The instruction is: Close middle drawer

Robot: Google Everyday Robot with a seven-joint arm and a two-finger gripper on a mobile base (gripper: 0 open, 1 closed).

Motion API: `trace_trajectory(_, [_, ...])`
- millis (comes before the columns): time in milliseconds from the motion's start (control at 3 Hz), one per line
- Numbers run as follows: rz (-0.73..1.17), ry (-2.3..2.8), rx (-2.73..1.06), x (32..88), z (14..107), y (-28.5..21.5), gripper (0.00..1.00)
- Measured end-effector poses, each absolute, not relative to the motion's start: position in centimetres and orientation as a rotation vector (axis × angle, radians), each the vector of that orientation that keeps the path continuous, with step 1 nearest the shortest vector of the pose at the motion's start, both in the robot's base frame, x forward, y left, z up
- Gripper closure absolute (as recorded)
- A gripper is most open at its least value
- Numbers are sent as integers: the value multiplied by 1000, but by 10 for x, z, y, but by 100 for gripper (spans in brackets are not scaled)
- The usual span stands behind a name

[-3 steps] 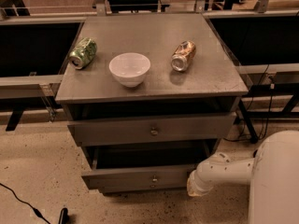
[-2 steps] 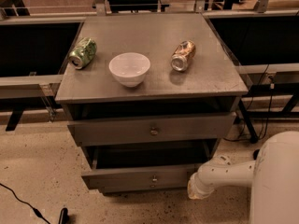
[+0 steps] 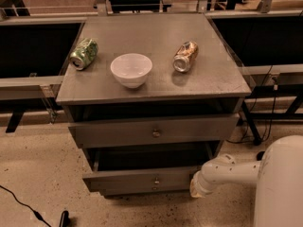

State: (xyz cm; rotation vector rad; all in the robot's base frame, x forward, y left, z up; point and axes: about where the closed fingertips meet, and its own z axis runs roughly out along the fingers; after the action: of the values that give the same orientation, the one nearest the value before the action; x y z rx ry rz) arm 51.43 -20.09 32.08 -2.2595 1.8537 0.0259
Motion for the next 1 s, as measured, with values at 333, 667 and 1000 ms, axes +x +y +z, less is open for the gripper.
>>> trace_trajectory(333, [26,1851,-2258,513,321,-199,100])
trace_trajectory(667, [25,1836,-2252,515,323,-195,100])
trace_trajectory(1000, [25,1836,-2252,515,323,-195,100])
